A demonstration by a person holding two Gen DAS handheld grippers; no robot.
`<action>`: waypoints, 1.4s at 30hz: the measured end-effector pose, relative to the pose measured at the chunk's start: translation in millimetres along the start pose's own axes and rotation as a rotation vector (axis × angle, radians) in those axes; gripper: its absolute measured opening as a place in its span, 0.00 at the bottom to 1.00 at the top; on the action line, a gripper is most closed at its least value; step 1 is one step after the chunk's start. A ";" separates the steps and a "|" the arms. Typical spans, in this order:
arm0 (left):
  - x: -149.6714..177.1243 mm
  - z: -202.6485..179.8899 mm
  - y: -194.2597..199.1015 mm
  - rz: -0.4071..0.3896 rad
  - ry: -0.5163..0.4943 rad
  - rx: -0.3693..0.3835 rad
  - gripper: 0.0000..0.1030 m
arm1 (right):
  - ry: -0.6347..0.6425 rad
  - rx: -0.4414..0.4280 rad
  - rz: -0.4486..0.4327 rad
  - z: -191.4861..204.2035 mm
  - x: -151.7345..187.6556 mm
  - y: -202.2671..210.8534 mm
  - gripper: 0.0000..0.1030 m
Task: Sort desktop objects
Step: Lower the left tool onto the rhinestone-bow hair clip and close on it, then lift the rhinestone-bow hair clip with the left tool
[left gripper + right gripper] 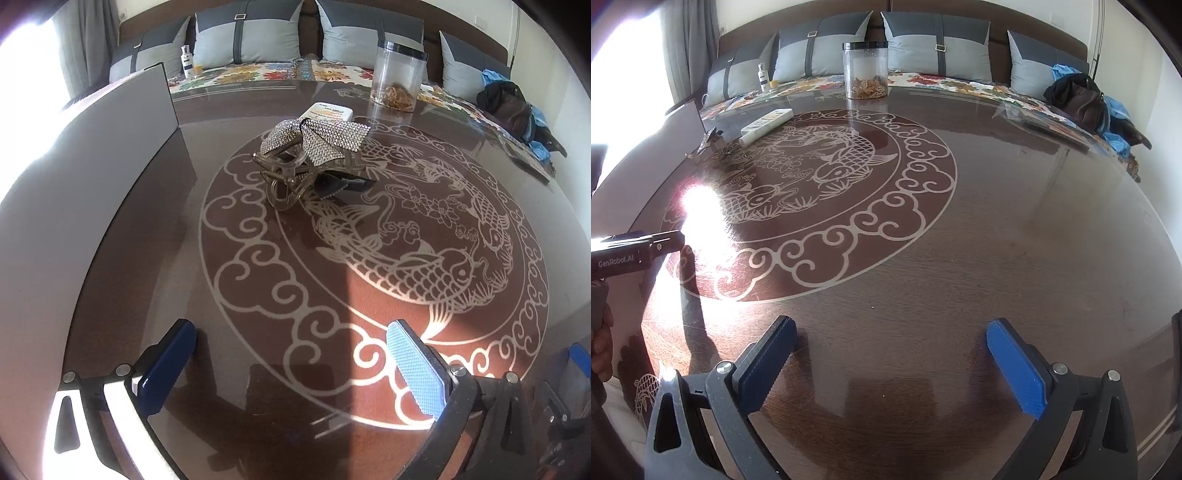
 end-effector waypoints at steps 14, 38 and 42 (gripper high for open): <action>-85.3 3.9 -39.5 0.033 0.197 -0.083 1.00 | 0.000 0.000 0.000 0.2 -0.1 -0.2 1.00; 14.8 54.6 14.5 -0.071 -0.096 0.030 0.73 | 0.000 0.000 0.001 0.2 -0.2 -0.7 1.00; 10.0 51.7 8.1 -0.067 -0.091 0.021 0.85 | 0.000 0.000 0.001 0.2 -0.3 -0.9 1.00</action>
Point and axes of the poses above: each gripper's, at about its wrist camera, not at the fingertips, and y roughly against the way its jaws point, z to its left, x to its underside, the point moved 10 cm from there along -y, roughly the way its jaws point, and after that the axes turned 11 degrees about -y, right-handed, at the moved point
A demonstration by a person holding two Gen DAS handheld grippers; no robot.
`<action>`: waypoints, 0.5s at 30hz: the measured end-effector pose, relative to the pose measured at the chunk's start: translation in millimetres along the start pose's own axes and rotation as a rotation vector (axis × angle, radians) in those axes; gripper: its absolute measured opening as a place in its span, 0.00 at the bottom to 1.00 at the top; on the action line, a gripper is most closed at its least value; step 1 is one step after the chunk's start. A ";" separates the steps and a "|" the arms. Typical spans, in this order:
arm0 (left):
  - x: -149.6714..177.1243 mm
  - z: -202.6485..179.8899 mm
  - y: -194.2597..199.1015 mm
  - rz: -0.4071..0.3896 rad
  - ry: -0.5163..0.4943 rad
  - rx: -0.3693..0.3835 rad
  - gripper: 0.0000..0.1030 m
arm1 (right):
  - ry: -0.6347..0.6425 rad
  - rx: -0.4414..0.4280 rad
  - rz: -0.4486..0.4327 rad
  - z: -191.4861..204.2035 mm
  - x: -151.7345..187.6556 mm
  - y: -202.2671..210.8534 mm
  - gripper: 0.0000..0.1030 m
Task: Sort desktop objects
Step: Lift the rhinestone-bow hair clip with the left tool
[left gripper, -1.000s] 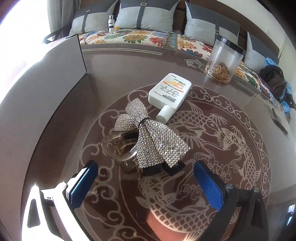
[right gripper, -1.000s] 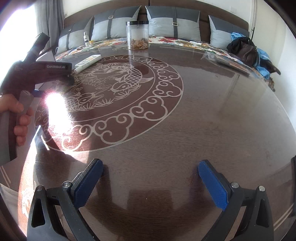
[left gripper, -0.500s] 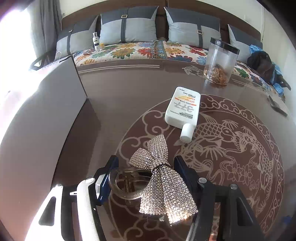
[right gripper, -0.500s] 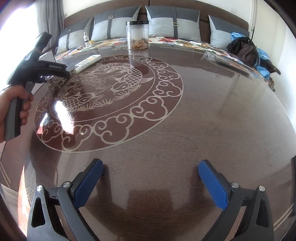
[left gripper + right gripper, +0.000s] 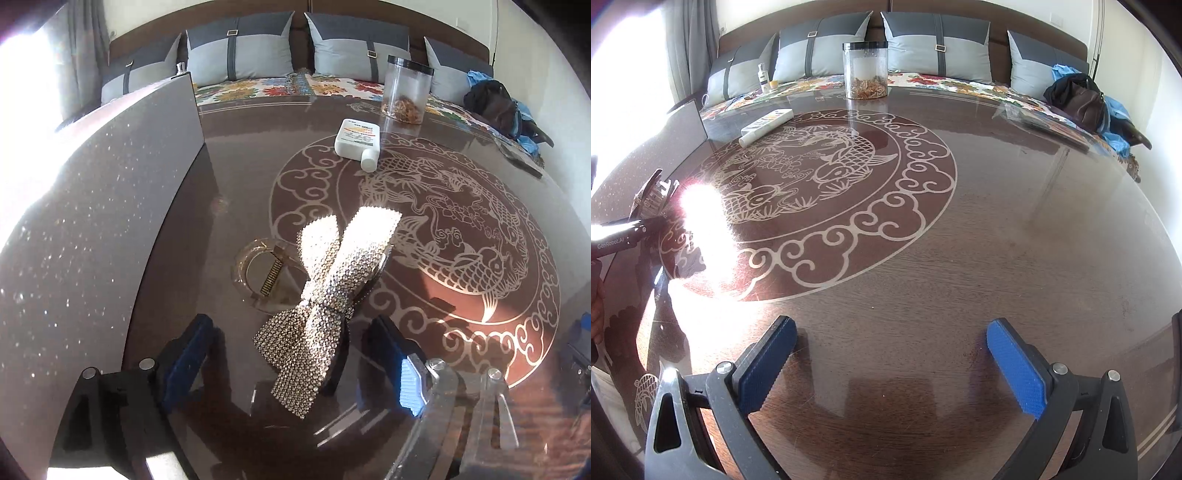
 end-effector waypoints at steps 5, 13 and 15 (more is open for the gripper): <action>-17.1 0.3 -11.0 0.010 -0.072 -0.035 0.98 | 0.000 0.000 0.000 0.0 0.0 -0.2 1.00; -18.1 3.6 -12.9 -0.036 -0.047 0.051 0.82 | 0.000 0.000 0.000 0.0 -0.1 -0.3 1.00; -18.1 2.6 -12.7 -0.036 -0.048 0.050 0.82 | -0.002 0.001 -0.001 0.2 -0.8 -0.9 1.00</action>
Point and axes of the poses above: each gripper's, at about its wrist camera, not at the fingertips, and y roughly against the way its jaws point, z to its left, x to its underside, the point moved 10 cm from there along -y, roughly the way its jaws point, and after that the axes turned 11 degrees about -y, right-handed, at the moved point
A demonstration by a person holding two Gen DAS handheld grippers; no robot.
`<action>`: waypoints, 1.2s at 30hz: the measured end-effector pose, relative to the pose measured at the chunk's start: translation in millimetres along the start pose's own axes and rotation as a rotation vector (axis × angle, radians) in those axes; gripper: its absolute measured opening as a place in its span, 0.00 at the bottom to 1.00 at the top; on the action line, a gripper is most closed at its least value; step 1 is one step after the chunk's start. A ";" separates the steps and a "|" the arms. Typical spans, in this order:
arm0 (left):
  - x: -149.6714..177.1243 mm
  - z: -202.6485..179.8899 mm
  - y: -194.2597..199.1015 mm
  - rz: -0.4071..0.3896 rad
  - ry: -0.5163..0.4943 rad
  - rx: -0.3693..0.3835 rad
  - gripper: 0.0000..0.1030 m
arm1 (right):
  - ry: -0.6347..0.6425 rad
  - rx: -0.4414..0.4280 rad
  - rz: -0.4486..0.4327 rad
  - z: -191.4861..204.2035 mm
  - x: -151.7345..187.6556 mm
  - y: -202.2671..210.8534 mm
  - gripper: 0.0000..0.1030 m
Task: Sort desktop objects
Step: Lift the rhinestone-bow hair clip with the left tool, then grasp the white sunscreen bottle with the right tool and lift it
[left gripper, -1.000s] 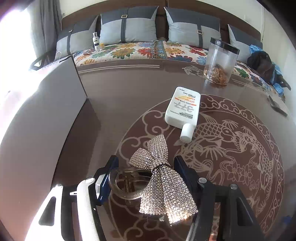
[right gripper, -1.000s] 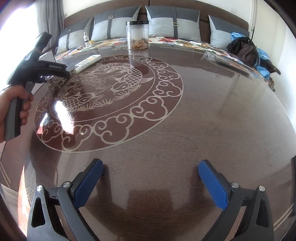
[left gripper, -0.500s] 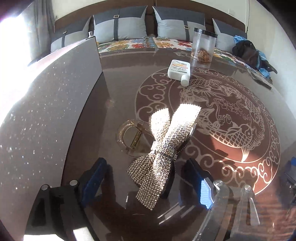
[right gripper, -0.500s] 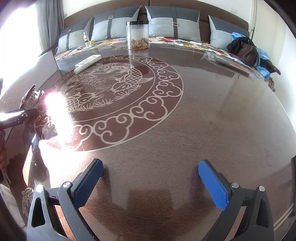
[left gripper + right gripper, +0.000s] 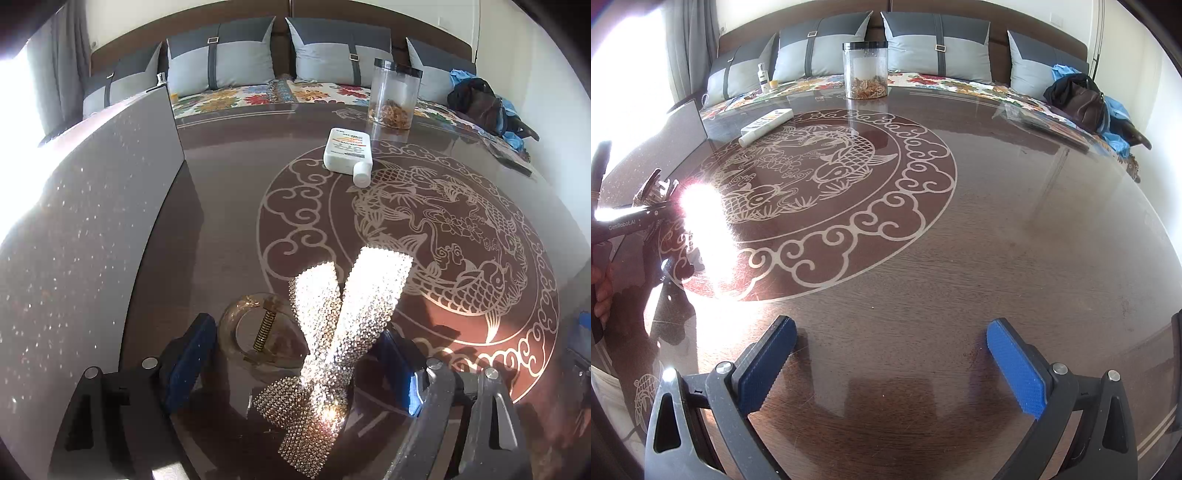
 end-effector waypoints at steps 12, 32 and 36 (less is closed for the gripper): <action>-0.1 -0.1 -0.5 0.002 0.001 -0.005 0.84 | -0.006 -0.236 0.223 186.6 -164.4 -95.4 1.00; -0.9 -1.0 0.7 -0.001 0.002 0.000 0.81 | 0.224 -0.127 0.185 192.2 -137.4 -109.6 0.50; -1.0 -12.8 7.1 -0.020 -0.031 0.010 0.61 | 0.247 -0.137 0.125 138.9 -67.1 -50.7 0.50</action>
Point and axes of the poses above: each gripper's, at about its wrist camera, not at the fingertips, and y roughly against the way its jaws point, z to its left, x to its underside, the point moved 10 cm from there along -y, roughly the way its jaws point, and after that the axes turned 11 degrees about -y, right-handed, at the moved point
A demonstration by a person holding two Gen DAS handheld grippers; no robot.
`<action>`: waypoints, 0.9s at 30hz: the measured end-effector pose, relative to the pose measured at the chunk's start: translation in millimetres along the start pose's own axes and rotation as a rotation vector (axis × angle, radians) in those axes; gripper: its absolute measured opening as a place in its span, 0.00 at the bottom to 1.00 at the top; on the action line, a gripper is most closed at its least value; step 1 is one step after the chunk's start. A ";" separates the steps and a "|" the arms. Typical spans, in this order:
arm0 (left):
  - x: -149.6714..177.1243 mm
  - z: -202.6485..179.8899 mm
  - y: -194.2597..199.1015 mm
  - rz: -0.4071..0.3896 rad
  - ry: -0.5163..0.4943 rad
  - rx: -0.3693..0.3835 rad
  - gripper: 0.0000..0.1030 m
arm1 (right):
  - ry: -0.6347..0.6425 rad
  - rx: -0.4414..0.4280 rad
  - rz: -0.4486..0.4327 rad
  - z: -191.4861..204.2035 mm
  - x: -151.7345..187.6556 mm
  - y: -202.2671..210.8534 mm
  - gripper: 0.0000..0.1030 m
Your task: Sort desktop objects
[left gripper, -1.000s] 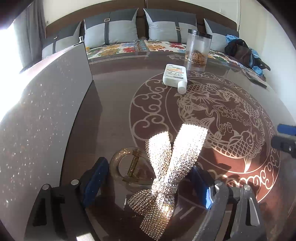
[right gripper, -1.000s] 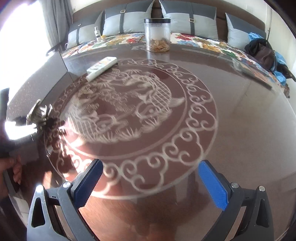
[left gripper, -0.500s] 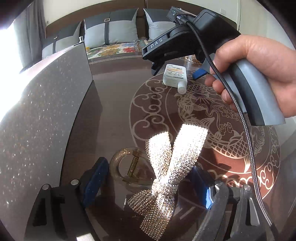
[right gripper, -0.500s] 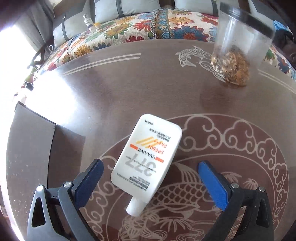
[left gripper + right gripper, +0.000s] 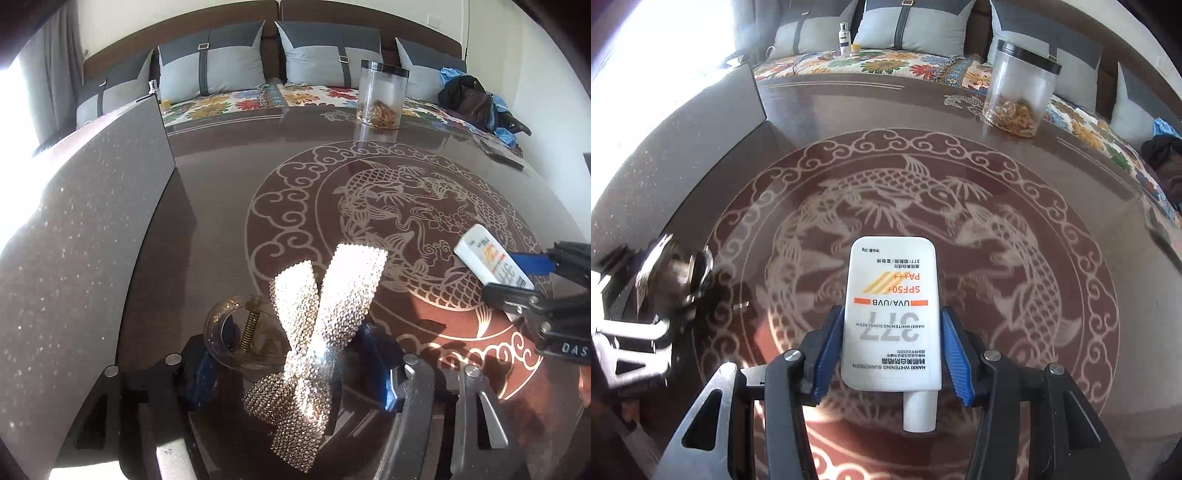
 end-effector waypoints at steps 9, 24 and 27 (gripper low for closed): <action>48.8 -58.7 46.0 -0.003 0.007 -0.002 0.59 | -0.078 0.055 -0.125 -51.2 133.4 86.9 0.50; 57.6 -51.4 43.1 0.025 0.064 -0.044 0.82 | -0.224 0.123 -0.158 -79.5 130.8 79.0 0.88; 57.7 -51.3 43.1 0.025 0.064 -0.044 0.82 | -0.227 0.124 -0.157 -80.5 130.9 78.3 0.89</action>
Point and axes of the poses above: each gripper's, at about its wrist camera, not at the fingertips, and y roughly against the way its jaws point, z to its left, x to its underside, the point moved 10 cm from there along -y, roughly the way its jaws point, and after that the axes turned 11 degrees about -y, right-handed, at the moved point
